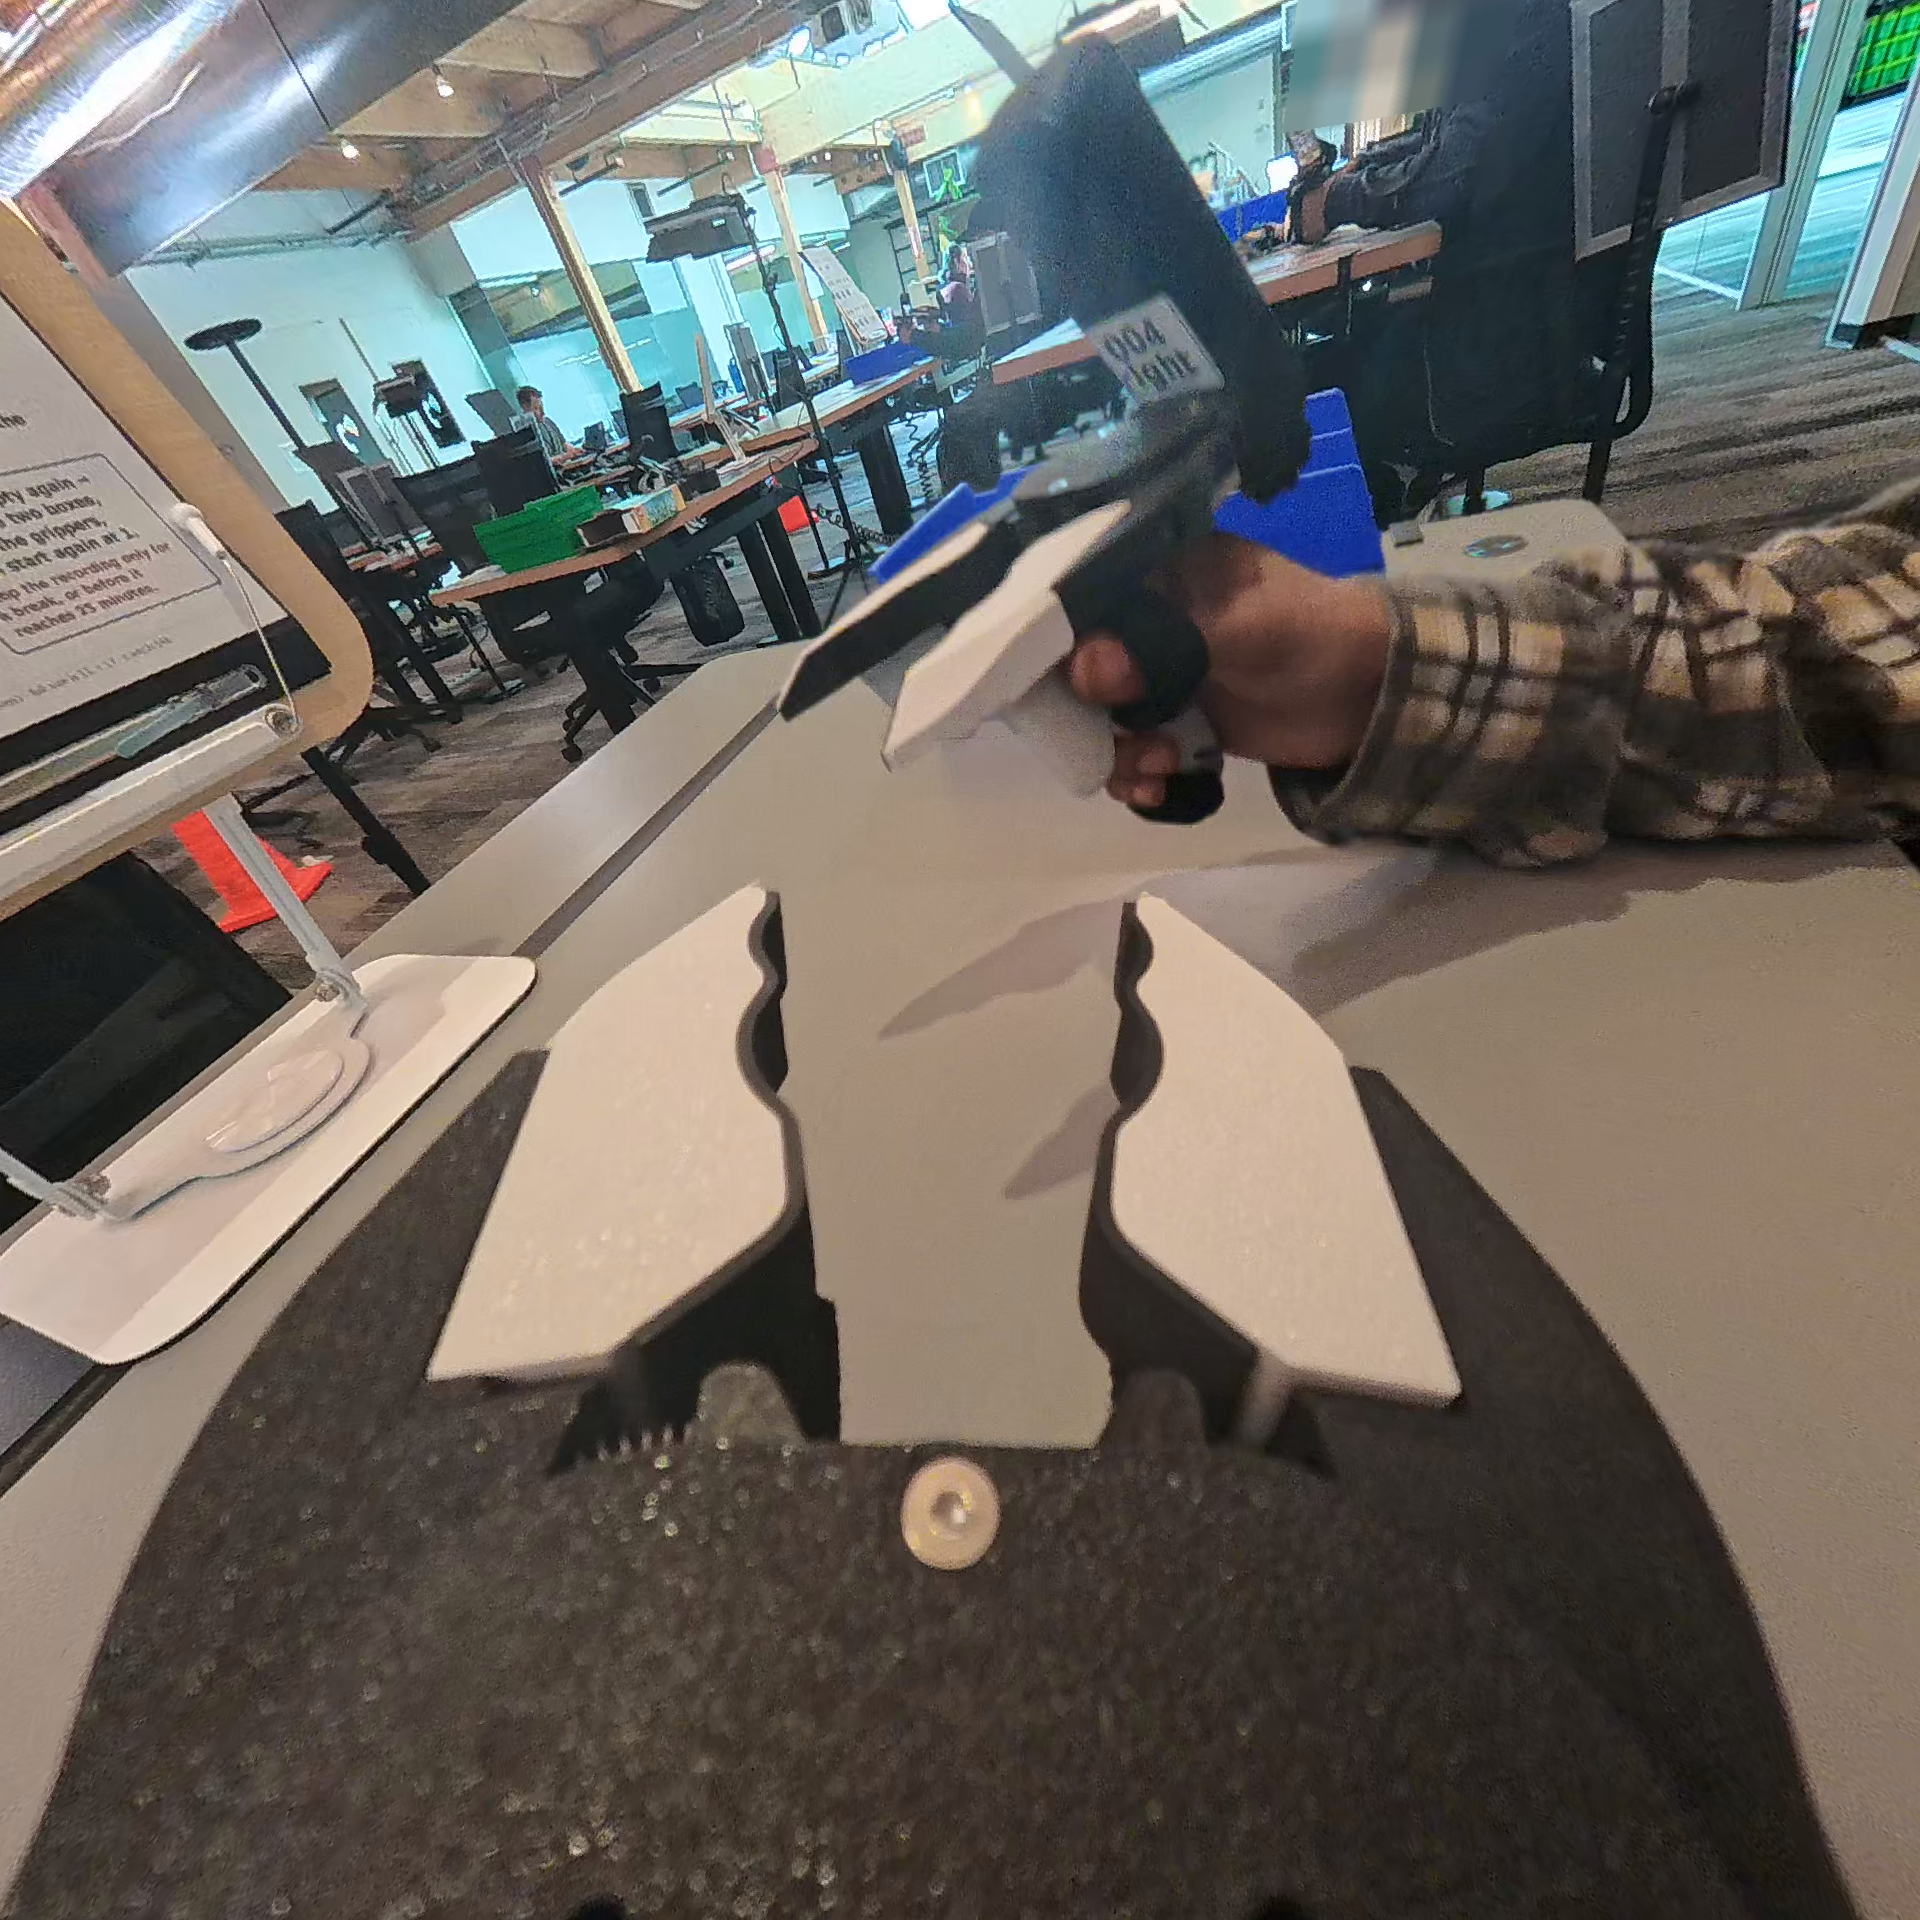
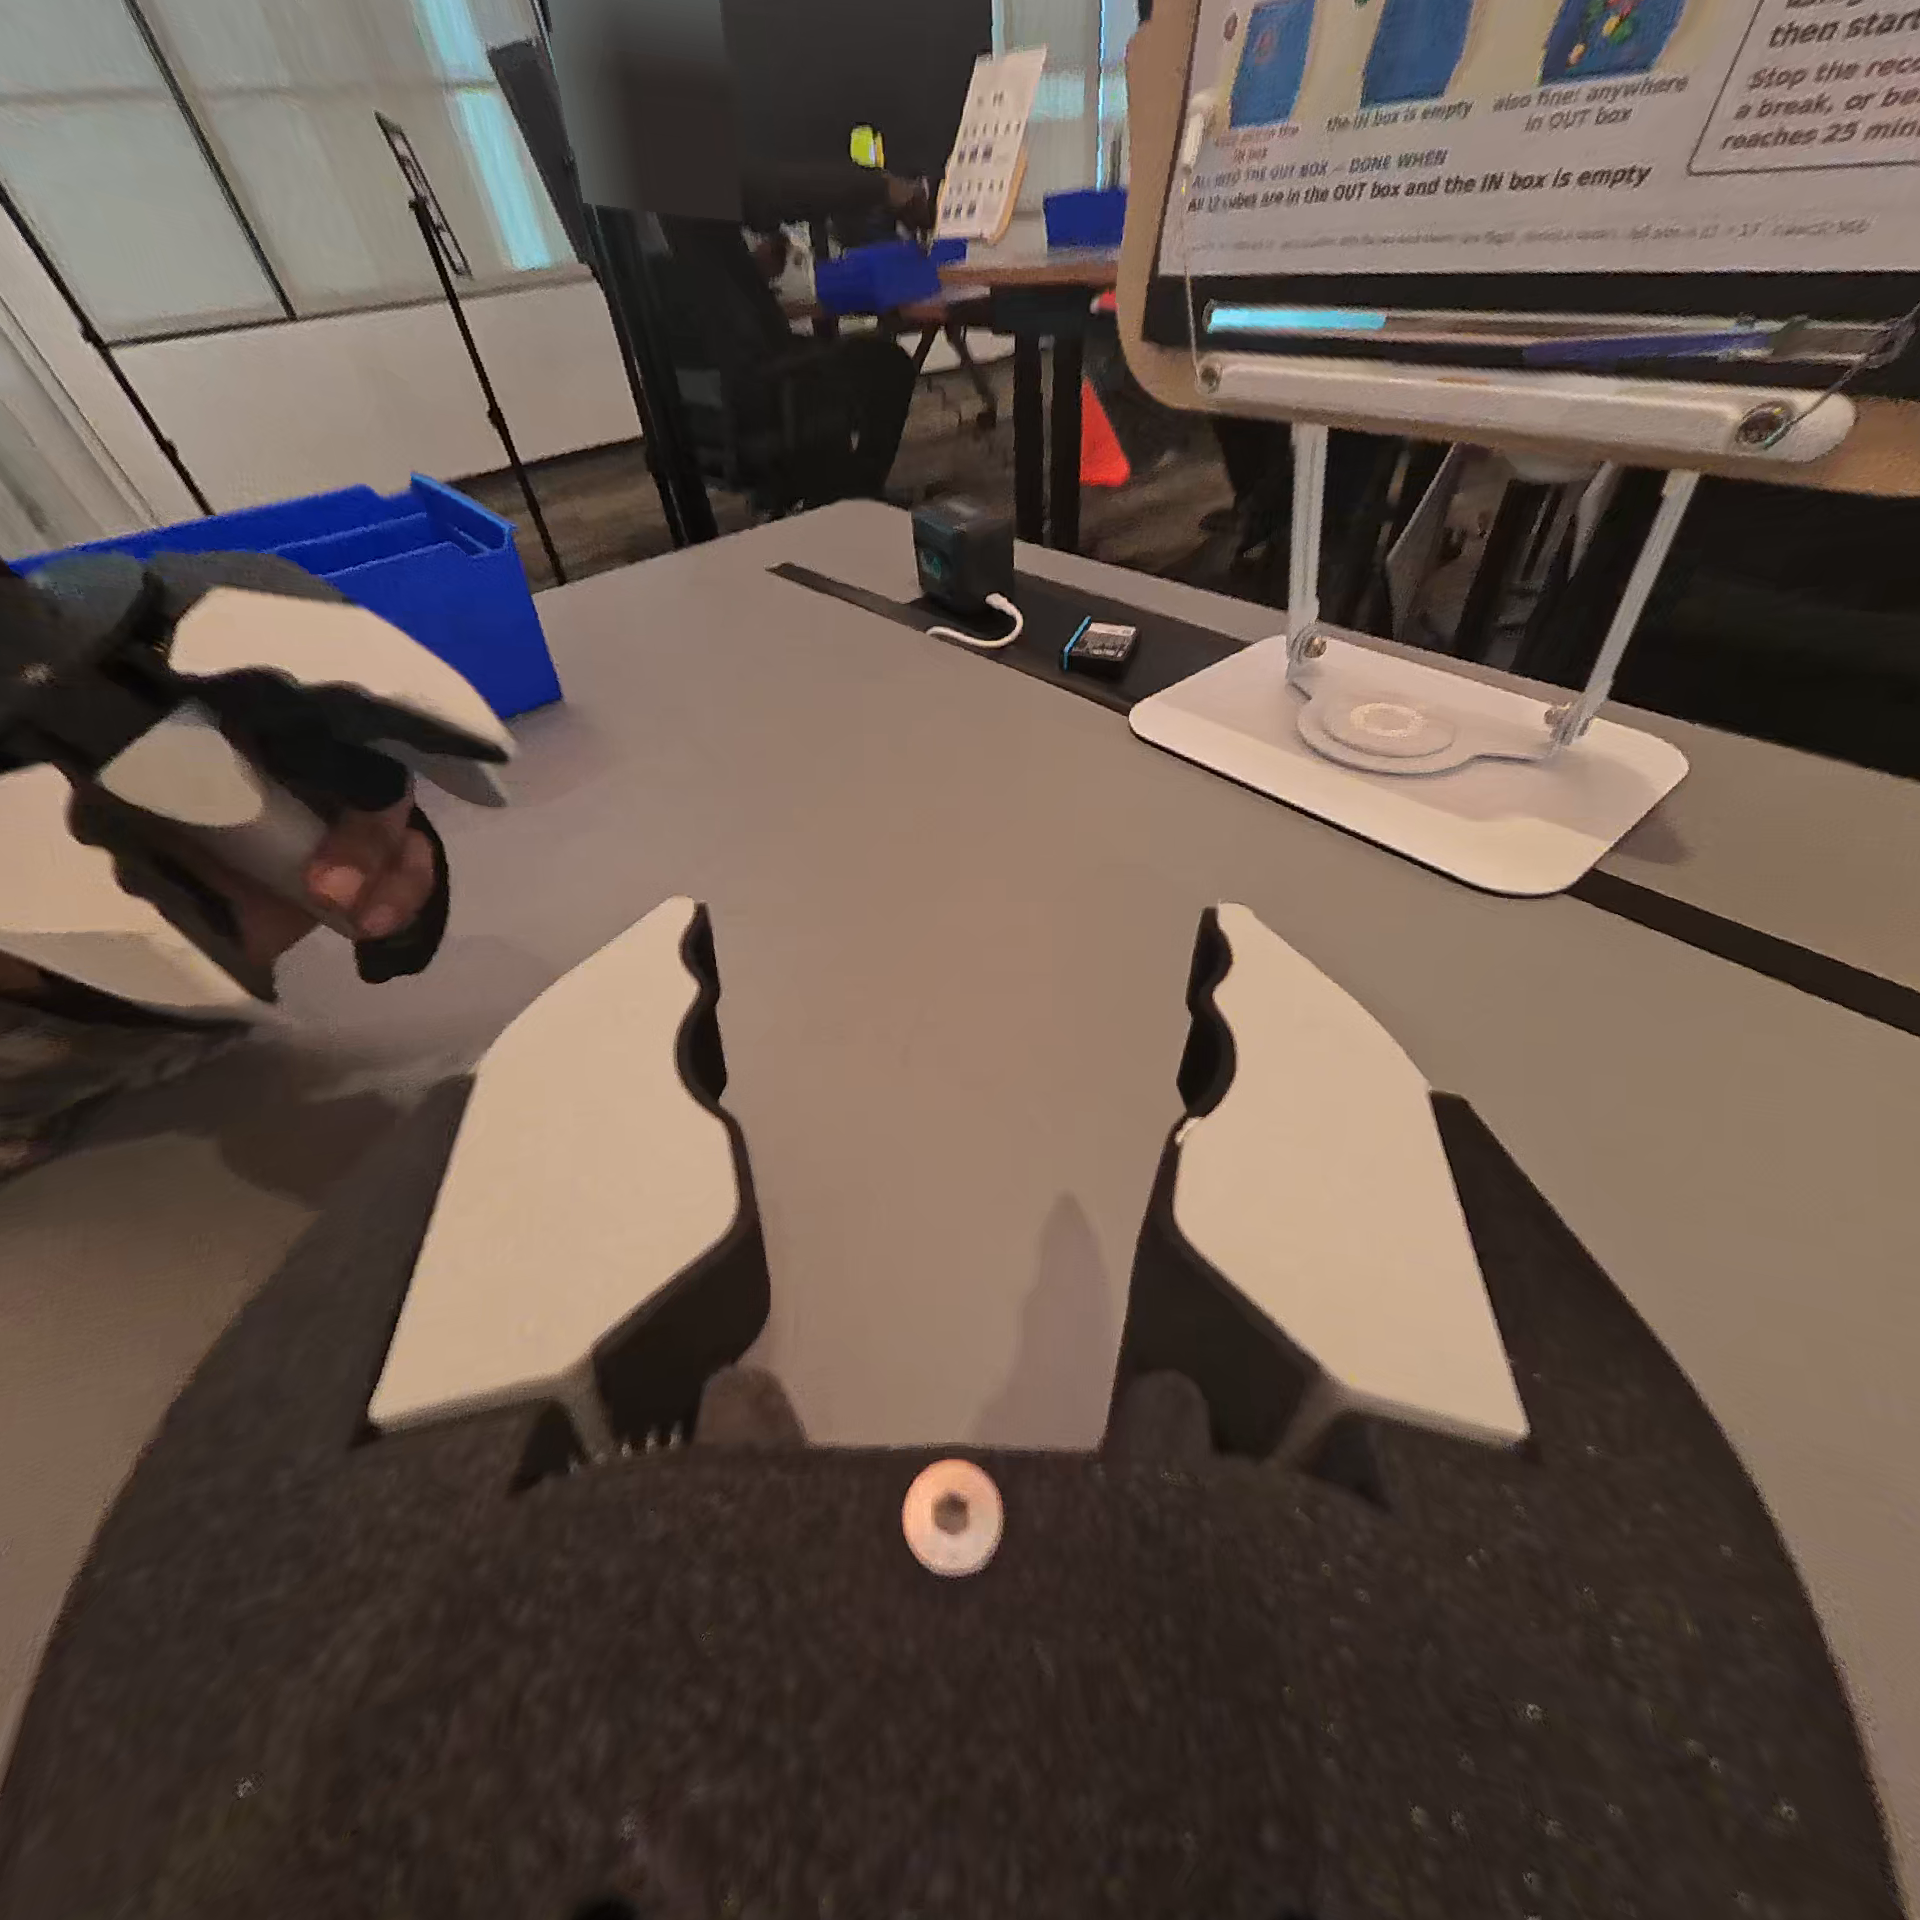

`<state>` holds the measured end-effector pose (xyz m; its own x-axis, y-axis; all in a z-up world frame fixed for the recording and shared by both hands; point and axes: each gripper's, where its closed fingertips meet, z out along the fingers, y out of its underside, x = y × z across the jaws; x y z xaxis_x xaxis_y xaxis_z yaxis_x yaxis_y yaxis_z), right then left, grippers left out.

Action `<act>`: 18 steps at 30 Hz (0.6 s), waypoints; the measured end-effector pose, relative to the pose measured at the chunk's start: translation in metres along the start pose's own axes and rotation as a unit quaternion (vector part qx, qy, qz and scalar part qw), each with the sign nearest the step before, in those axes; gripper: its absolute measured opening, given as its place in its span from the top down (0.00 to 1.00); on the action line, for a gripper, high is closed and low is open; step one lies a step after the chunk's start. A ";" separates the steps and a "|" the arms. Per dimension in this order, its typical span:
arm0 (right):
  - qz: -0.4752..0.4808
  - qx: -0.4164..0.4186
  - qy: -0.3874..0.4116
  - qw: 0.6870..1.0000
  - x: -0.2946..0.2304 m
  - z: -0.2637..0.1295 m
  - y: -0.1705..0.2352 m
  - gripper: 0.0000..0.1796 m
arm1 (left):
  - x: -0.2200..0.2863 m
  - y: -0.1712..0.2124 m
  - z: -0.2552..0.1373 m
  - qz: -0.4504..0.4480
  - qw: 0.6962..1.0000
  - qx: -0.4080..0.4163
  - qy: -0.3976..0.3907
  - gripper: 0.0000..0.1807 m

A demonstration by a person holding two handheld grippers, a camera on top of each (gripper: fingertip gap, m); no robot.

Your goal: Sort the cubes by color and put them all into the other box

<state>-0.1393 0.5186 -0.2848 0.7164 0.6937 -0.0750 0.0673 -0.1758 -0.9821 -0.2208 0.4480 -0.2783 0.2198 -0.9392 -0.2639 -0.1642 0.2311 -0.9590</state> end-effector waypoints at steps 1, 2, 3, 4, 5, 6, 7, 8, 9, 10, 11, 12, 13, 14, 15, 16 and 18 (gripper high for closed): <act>-0.011 0.013 0.006 1.000 -0.001 0.002 0.005 0.52 | 0.000 0.002 0.000 0.000 1.000 -0.002 -0.001 0.66; -0.019 0.024 0.011 0.999 -0.003 0.003 0.008 0.52 | -0.001 0.003 0.001 0.000 1.000 -0.005 -0.002 0.66; -0.024 0.033 0.009 0.999 -0.007 0.003 0.010 0.52 | -0.002 0.005 0.001 0.000 1.000 -0.007 -0.004 0.66; -0.029 0.041 0.003 0.999 -0.012 0.004 0.011 0.52 | -0.003 0.006 0.001 0.001 1.000 -0.010 -0.006 0.66; -0.035 0.045 0.001 0.998 -0.016 0.005 0.012 0.52 | -0.005 0.006 0.000 0.002 1.000 -0.011 -0.010 0.66; -0.042 0.049 0.000 0.998 -0.019 0.005 0.012 0.52 | -0.007 0.007 0.000 0.004 1.000 -0.013 -0.015 0.66; -0.045 0.054 -0.003 0.998 -0.022 0.005 0.012 0.52 | -0.011 0.006 -0.002 0.006 1.000 -0.014 -0.023 0.66; -0.047 0.061 -0.007 0.997 -0.025 0.004 0.010 0.52 | -0.015 0.006 -0.004 0.010 0.999 -0.016 -0.033 0.66; -0.048 0.070 -0.008 0.996 -0.026 0.003 0.008 0.53 | -0.022 0.004 -0.008 0.012 0.999 -0.017 -0.046 0.66; -0.051 0.079 -0.009 0.996 -0.028 0.001 0.006 0.53 | -0.029 0.002 -0.014 0.014 0.998 -0.019 -0.063 0.66; -0.055 0.083 -0.011 0.995 -0.030 -0.001 0.004 0.54 | -0.037 -0.001 -0.022 0.015 0.996 -0.021 -0.082 0.65; -0.059 0.084 -0.014 0.995 -0.031 -0.002 0.004 0.55 | -0.046 -0.007 -0.032 0.018 0.994 -0.024 -0.102 0.65; -0.061 0.083 -0.017 0.995 -0.033 -0.003 0.004 0.55 | -0.056 -0.014 -0.044 0.021 0.992 -0.028 -0.125 0.65; -0.063 0.081 -0.022 0.994 -0.034 -0.002 0.005 0.55 | -0.066 -0.022 -0.059 0.027 0.988 -0.036 -0.148 0.65; -0.063 0.077 -0.026 0.995 -0.036 -0.001 0.007 0.55 | -0.076 -0.030 -0.077 0.034 0.983 -0.049 -0.173 0.65; -0.062 0.071 -0.028 0.995 -0.037 0.000 0.009 0.55 | -0.088 -0.039 -0.097 0.043 0.976 -0.066 -0.202 0.65; -0.059 0.062 -0.038 0.996 -0.039 0.004 0.014 0.55 | -0.112 -0.054 -0.145 0.057 0.957 -0.115 -0.261 0.66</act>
<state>-0.1691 0.4913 -0.2964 0.6543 0.7555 0.0344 0.0588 -0.0054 -0.9983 -0.3758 0.5035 -0.1821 0.6281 -0.6427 -0.4387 -0.4091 0.2067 -0.8887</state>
